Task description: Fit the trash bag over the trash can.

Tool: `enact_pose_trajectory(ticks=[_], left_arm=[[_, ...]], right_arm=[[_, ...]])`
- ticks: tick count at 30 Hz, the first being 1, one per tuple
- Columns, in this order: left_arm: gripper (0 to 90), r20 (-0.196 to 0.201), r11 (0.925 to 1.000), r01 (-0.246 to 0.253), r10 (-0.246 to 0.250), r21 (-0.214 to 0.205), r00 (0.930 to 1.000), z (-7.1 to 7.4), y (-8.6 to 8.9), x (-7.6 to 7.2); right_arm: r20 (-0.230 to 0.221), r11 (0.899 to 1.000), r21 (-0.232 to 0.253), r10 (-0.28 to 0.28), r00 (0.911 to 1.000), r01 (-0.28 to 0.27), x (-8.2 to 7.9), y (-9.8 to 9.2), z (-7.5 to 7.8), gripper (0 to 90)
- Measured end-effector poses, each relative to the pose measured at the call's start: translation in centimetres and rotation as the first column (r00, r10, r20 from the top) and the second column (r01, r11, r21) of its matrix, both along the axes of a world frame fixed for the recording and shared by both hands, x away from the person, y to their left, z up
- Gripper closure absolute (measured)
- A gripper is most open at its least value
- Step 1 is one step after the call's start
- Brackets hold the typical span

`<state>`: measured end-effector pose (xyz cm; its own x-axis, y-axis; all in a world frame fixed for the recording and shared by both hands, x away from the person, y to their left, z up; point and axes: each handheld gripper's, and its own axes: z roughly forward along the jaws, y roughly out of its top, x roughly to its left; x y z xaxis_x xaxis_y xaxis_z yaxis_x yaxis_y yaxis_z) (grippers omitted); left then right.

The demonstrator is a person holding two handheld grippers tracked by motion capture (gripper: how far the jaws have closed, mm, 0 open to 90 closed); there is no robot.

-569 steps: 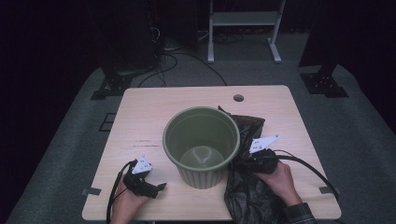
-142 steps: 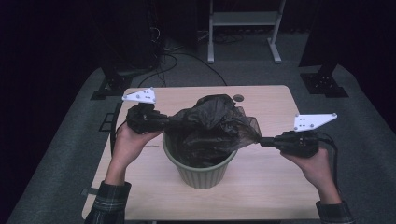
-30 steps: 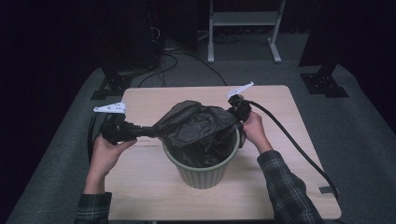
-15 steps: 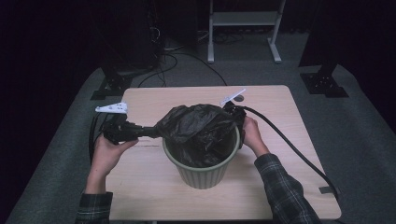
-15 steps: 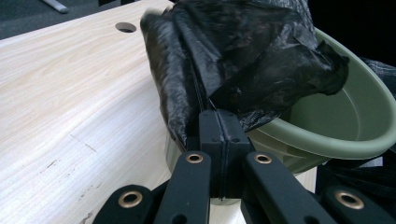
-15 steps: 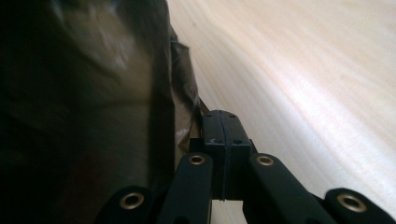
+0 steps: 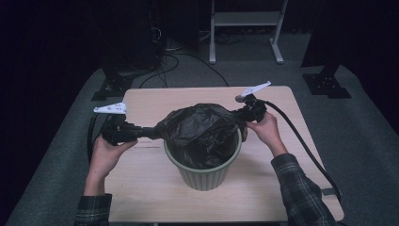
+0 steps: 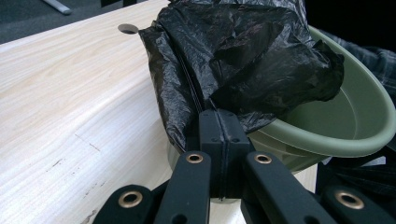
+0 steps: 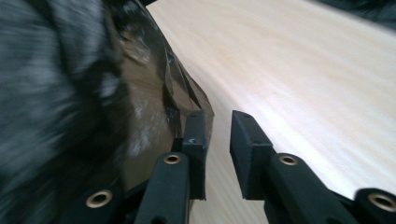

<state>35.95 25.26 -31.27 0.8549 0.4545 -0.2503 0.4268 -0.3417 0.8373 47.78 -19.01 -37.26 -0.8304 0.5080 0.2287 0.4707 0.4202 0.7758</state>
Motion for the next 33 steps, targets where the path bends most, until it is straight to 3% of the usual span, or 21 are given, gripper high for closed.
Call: enact_pose_trajectory(ticks=[9, 16, 23, 33], left_arm=[[90.0, 0.005, 1.0, 0.005, -0.005, 0.003, 1.0, 0.3, -0.2, -0.2], [90.0, 0.004, 1.0, 0.002, -0.002, 0.004, 1.0, 0.3, -0.1, -0.3], [90.0, 0.003, 1.0, 0.002, -0.002, 0.002, 1.0, 0.3, -0.1, -0.4], [90.0, 0.001, 1.0, 0.007, -0.007, 0.001, 1.0, 0.3, -0.1, -0.4]], right_arm=[[0.124, 0.997, 0.07, -0.02, 0.9921, 0.012, -3.2, -3.4, 5.1, 64.2], [0.183, 0.99, 0.136, 0.021, 0.9829, -0.046, -6.0, -4.6, 7.5, 52.6], [0.211, 0.989, 0.123, 0.058, 0.9757, -0.085, -8.2, -4.2, 7.5, 42.1], [0.228, 0.99, 0.093, 0.078, 0.9705, -0.102, -8.6, -1.7, 6.4, 36.4]])
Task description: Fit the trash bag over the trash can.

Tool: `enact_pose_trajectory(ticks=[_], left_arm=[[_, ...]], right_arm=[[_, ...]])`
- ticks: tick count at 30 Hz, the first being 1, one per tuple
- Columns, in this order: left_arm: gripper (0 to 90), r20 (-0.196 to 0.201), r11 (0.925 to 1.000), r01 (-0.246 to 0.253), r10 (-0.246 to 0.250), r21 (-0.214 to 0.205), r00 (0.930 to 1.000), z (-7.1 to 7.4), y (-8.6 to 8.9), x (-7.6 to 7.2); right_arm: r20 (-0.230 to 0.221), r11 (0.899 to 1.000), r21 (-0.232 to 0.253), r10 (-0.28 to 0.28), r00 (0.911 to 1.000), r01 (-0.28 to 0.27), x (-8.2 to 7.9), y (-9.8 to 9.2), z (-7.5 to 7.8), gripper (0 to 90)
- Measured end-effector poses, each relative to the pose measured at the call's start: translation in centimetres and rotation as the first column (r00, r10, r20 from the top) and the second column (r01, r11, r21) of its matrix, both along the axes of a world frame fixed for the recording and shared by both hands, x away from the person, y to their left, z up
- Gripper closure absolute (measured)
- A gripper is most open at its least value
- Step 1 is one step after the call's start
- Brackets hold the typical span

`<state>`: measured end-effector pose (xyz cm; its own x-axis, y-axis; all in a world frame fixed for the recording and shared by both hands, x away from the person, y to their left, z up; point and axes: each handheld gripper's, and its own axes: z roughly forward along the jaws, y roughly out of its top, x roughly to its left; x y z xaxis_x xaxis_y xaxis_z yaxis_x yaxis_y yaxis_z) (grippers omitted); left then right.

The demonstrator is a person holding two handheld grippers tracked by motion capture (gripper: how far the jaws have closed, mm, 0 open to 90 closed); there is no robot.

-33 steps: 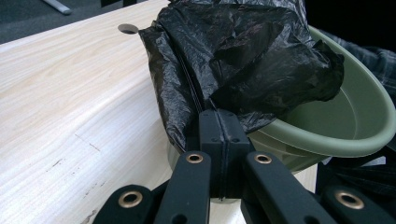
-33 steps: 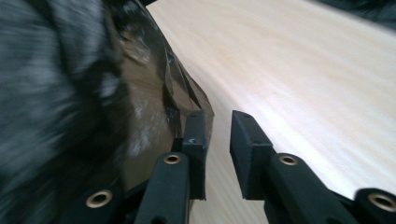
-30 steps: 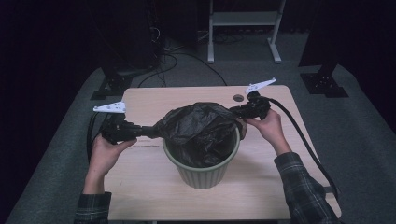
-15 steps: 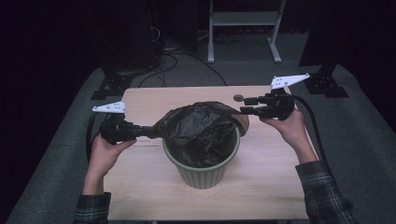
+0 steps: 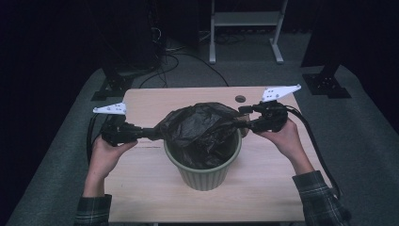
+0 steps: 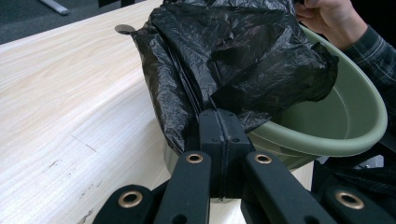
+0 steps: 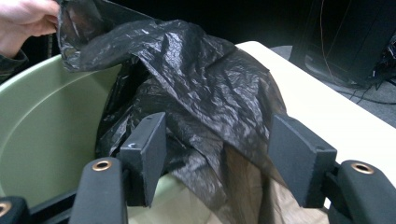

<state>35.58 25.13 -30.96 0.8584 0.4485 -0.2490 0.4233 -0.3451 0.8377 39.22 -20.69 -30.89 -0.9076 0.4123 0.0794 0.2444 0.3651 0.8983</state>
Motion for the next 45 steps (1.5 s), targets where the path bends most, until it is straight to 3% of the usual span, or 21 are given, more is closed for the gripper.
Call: enact_pose_trajectory(ticks=[3, 7, 10, 13, 20, 26, 32, 39, 45], left_arm=[[90.0, 0.0, 1.0, 0.001, -0.001, 0.0, 1.0, 0.0, 0.0, 0.0], [90.0, 0.0, 1.0, 0.0, 0.0, -0.003, 1.0, 0.0, 0.0, 0.0], [90.0, 0.001, 1.0, 0.002, -0.002, -0.005, 1.0, 0.0, 0.0, 0.0], [90.0, 0.001, 1.0, 0.002, -0.002, -0.007, 1.0, 0.0, 0.1, -0.1], [90.0, 0.003, 0.9999, 0.001, -0.001, -0.015, 1.0, -0.1, 0.3, -0.4], [90.0, 0.004, 0.9995, 0.005, -0.005, -0.032, 1.0, -0.1, 0.4, -0.9], [90.0, 0.012, 0.9989, 0.01, -0.01, -0.045, 0.9999, 0.3, 0.6, -1.7], [90.0, 0.01, 0.9987, 0.01, -0.009, -0.051, 0.9999, 0.4, 1.1, -2.6], [90.0, -0.001, 0.9987, 0.006, -0.007, -0.051, 1.0, -0.4, 1.3, -2.7]], right_arm=[[0.013, 1.0, -0.016, -0.013, 0.9998, 0.014, 0.3, 0.6, -0.1, 39.9], [0.035, 0.999, -0.034, -0.037, 0.9987, 0.038, 0.9, 0.8, -0.2, 61.1], [0.046, 0.999, -0.022, -0.036, 0.9983, 0.037, 0.9, 0.9, -0.2, 78.9], [0.054, 1.0, -0.007, -0.016, 0.9984, 0.016, 0.5, 0.9, -0.1, 89.5], [0.057, 0.999, 0.025, 0.027, 0.998, -0.029, -1.4, 0.5, 0.5, 89.8], [0.032, 0.994, 0.071, 0.081, 0.9962, -0.083, -3.9, -0.2, 0.6, 89.9], [0.007, 0.989, 0.068, 0.134, 0.991, -0.134, -6.3, -0.3, 0.6, 89.9], [-0.021, 0.976, 0.074, 0.207, 0.9782, -0.205, -9.0, -0.5, -0.2, 89.9], [-0.064, 0.964, 0.036, 0.265, 0.962, -0.263, -11.0, 0.5, -2.4, 89.9]])
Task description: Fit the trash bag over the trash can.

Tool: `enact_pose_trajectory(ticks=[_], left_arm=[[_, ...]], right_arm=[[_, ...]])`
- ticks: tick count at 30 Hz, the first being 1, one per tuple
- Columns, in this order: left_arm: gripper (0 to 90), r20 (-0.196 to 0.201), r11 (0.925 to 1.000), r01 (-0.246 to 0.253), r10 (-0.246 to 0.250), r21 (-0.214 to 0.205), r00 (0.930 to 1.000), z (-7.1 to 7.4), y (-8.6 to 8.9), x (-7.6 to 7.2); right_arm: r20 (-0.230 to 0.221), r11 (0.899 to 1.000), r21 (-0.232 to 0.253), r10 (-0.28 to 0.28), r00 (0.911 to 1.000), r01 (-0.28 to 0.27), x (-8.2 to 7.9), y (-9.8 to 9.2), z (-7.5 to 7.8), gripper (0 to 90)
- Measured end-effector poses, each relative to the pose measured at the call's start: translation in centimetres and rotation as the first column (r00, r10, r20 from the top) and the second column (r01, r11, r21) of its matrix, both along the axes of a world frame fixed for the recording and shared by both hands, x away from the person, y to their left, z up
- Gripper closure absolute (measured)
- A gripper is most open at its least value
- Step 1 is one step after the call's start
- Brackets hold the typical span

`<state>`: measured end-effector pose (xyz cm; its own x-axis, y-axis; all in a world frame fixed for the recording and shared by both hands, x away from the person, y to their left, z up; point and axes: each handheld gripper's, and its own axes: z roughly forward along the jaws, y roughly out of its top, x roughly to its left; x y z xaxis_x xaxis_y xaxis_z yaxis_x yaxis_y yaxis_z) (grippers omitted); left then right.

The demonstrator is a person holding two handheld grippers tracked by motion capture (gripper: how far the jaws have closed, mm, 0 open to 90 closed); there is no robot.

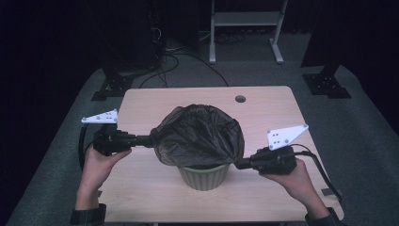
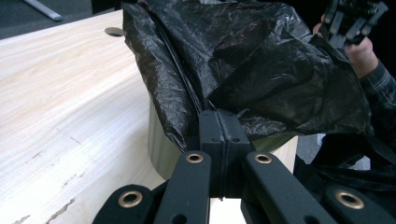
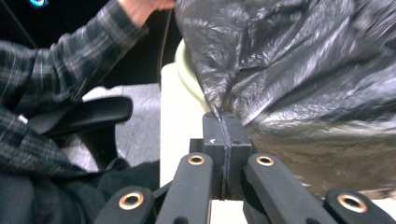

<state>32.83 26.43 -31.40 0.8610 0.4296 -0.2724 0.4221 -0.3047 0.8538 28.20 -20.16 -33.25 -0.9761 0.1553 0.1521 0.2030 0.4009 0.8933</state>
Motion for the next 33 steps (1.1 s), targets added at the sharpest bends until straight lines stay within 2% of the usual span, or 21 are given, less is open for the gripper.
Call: enact_pose_trajectory(ticks=[5, 8, 15, 17, 19, 22, 24, 25, 28, 33], left_arm=[[90.0, -0.012, 1.0, -0.001, 0.001, 0.001, 0.9999, -0.5, 0.0, -0.1], [90.0, -0.019, 1.0, 0.001, -0.001, -0.007, 0.9998, -0.7, 0.1, -0.1], [90.0, -0.037, 0.9999, 0.016, -0.016, 0.005, 0.9992, -1.3, -0.1, 0.0], [90.0, -0.041, 0.9998, 0.006, -0.005, 0.021, 0.9991, -1.6, -0.1, 0.1], [90.0, -0.046, 0.9996, -0.005, 0.006, 0.026, 0.9989, -1.8, 0.0, 0.2], [90.0, -0.049, 0.9988, -0.025, 0.027, 0.043, 0.9984, -1.9, 0.2, 0.3], [89.9, -0.047, 0.999, -0.026, 0.028, 0.037, 0.9985, -1.9, 0.3, 0.3], [90.0, -0.046, 0.9991, -0.025, 0.026, 0.035, 0.9986, -1.8, 0.3, 0.3], [89.8, -0.042, 0.9997, -0.012, 0.013, 0.022, 0.999, -1.7, 0.4, 0.2], [88.8, -0.041, 0.9997, -0.011, 0.012, 0.022, 0.9991, -1.6, 0.3, 0.3]], right_arm=[[-0.036, 0.999, -0.015, 0.036, 0.9987, -0.037, -0.9, 0.6, -1.9, 89.9], [-0.05, 0.997, -0.071, 0.036, 0.9981, -0.04, -1.1, 1.2, -3.2, 89.9], [-0.091, 0.986, -0.16, 0.036, 0.9952, -0.05, -1.0, 2.8, -6.1, 90.0], [-0.104, 0.98, -0.193, 0.032, 0.9941, -0.052, -1.0, 3.2, -7.0, 89.9], [-0.1, 0.966, -0.256, 0.021, 0.9948, -0.046, -0.9, 3.8, -8.1, 89.9], [-0.109, 0.95, -0.31, 0.006, 0.9941, -0.04, -0.7, 4.2, -9.0, 89.9], [-0.109, 0.95, -0.31, 0.009, 0.994, -0.042, -0.6, 4.1, -8.9, 87.7], [-0.105, 0.953, -0.3, 0.007, 0.9944, -0.038, -0.6, 4.0, -8.7, 80.6], [-0.092, 0.965, -0.261, -0.002, 0.9958, -0.022, -0.7, 3.3, -7.6, 71.3], [-0.046, 0.976, -0.217, -0.045, 0.9979, 0.034, -0.6, 1.3, -5.2, 66.1]])
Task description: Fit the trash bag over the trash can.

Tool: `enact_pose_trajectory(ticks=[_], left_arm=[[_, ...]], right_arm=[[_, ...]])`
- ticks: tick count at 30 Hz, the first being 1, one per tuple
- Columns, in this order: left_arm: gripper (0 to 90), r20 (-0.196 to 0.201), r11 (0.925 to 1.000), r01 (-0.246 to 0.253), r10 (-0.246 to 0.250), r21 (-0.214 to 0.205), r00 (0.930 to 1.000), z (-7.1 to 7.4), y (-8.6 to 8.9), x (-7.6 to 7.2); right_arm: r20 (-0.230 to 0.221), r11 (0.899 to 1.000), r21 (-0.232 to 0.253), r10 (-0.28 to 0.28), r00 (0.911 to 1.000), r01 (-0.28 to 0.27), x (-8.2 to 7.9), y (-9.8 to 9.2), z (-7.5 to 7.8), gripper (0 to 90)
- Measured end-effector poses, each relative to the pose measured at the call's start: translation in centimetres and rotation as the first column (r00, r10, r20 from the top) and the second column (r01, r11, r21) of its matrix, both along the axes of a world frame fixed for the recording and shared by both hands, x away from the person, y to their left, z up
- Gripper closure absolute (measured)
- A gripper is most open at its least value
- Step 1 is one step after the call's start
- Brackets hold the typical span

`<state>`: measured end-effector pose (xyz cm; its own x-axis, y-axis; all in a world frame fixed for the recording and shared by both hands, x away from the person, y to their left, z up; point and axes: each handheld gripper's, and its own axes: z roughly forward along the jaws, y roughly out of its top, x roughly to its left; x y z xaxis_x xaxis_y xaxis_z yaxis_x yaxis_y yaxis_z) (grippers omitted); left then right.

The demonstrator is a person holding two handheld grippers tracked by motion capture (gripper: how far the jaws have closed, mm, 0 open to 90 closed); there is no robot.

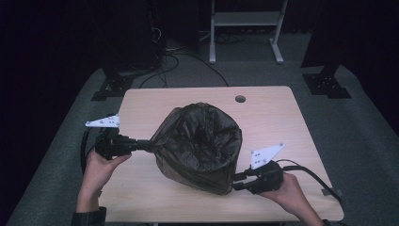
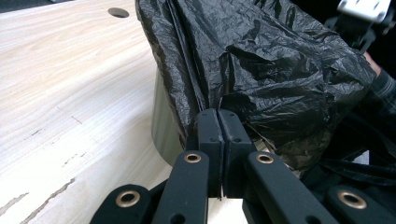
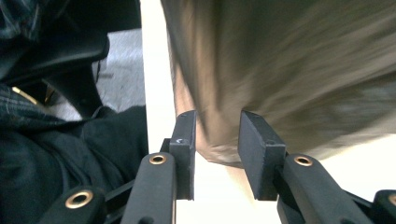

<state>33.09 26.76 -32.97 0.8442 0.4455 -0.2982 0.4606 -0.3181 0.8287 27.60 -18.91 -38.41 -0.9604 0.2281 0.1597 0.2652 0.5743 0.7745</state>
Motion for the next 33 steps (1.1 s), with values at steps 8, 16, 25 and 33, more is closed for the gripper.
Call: enact_pose_trajectory(ticks=[8, 16, 25, 33], left_arm=[[88.6, -0.004, 0.9999, 0.006, -0.006, 0.014, 1.0, 0.3, -0.5, 0.4], [88.6, -0.012, 0.9995, -0.002, 0.003, 0.032, 0.9999, 0.4, -0.7, 1.1], [88.8, -0.024, 0.9989, -0.019, 0.02, 0.042, 0.9995, -0.1, -0.8, 2.0], [89.6, -0.033, 0.9971, -0.033, 0.035, 0.068, 0.9988, -0.7, -1.4, 3.0]], right_arm=[[0.055, 0.973, 0.184, -0.153, 0.9867, 0.141, 2.5, -3.9, 4.4, 55.3], [0.035, 0.947, 0.222, -0.246, 0.9687, 0.232, 7.3, -3.7, 7.0, 54.3], [-0.012, 0.941, 0.22, -0.26, 0.9654, 0.257, 9.8, -2.2, 6.5, 69.0], [0.055, 0.937, 0.193, -0.307, 0.9501, 0.292, 9.7, -2.5, 6.9, 89.2]])
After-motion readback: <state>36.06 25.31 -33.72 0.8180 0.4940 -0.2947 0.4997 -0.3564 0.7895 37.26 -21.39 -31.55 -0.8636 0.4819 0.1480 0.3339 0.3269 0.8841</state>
